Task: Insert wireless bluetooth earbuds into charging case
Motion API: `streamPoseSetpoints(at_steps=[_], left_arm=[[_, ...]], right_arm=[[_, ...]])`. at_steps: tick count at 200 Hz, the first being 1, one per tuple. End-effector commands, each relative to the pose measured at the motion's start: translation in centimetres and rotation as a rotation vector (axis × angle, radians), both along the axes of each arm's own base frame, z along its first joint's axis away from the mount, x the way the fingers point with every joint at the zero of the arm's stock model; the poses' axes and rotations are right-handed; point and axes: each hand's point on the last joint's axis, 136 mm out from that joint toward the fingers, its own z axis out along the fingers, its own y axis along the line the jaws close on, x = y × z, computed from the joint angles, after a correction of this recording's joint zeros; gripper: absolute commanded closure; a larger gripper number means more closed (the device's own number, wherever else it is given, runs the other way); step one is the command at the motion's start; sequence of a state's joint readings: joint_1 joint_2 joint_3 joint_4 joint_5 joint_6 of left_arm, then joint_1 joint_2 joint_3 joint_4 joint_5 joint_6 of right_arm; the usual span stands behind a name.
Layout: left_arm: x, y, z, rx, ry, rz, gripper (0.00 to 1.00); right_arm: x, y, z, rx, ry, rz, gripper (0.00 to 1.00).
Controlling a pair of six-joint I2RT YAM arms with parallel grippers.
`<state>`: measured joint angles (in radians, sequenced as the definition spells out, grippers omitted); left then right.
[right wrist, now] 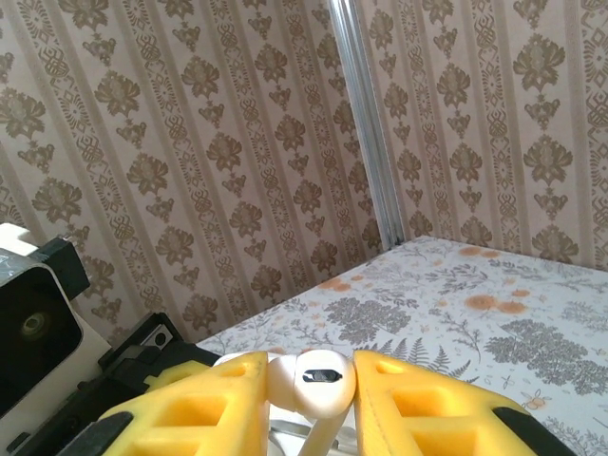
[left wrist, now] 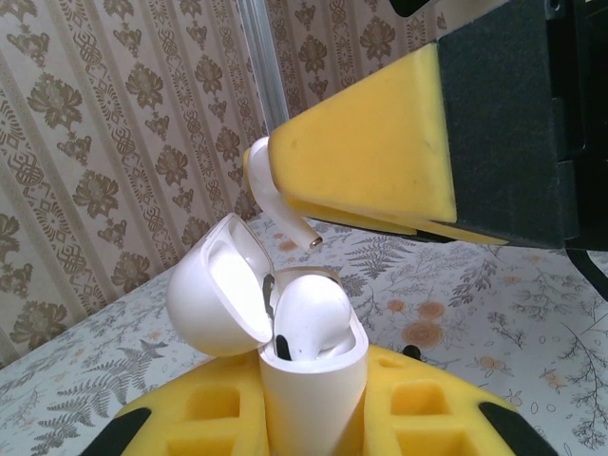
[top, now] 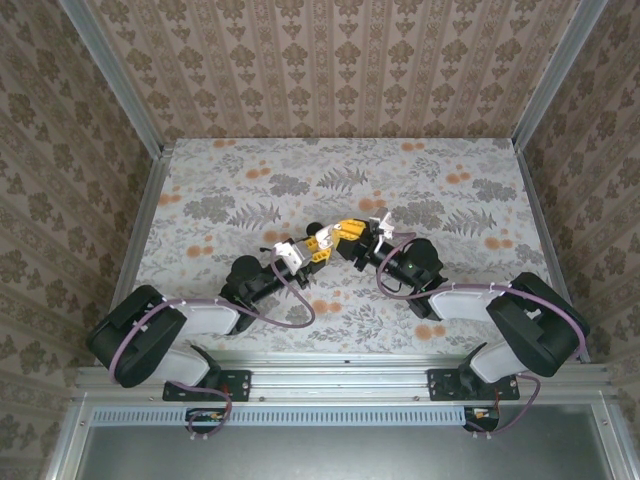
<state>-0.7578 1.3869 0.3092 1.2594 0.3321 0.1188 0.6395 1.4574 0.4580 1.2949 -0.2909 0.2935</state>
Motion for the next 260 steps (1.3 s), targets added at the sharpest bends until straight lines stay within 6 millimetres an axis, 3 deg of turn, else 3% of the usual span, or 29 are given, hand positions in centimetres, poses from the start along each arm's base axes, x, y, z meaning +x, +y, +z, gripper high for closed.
streamPoseSetpoints(at_steps=[1, 123, 209, 260], left_arm=[[-0.2, -0.1, 1.6, -0.052, -0.014, -0.012, 1.00], [-0.3, 0.8, 3.3, -0.094, -0.038, 0.007, 1.00], [-0.1, 0.8, 3.1, -0.086, -0.035, 0.010, 1.00], [-0.1, 0.7, 3.1, -0.087, -0.032, 0.008, 1.00]], right_arm=[[0.1, 0.4, 0.4, 0.006, -0.025, -0.001, 0.73], [0.2, -0.1, -3.1, -0.088, 0.001, -0.037, 0.73], [-0.4, 0.9, -3.3, -0.088, 0.021, 0.037, 0.70], [-0.5, 0.8, -3.2, -0.089, 0.024, 0.036, 0.63]])
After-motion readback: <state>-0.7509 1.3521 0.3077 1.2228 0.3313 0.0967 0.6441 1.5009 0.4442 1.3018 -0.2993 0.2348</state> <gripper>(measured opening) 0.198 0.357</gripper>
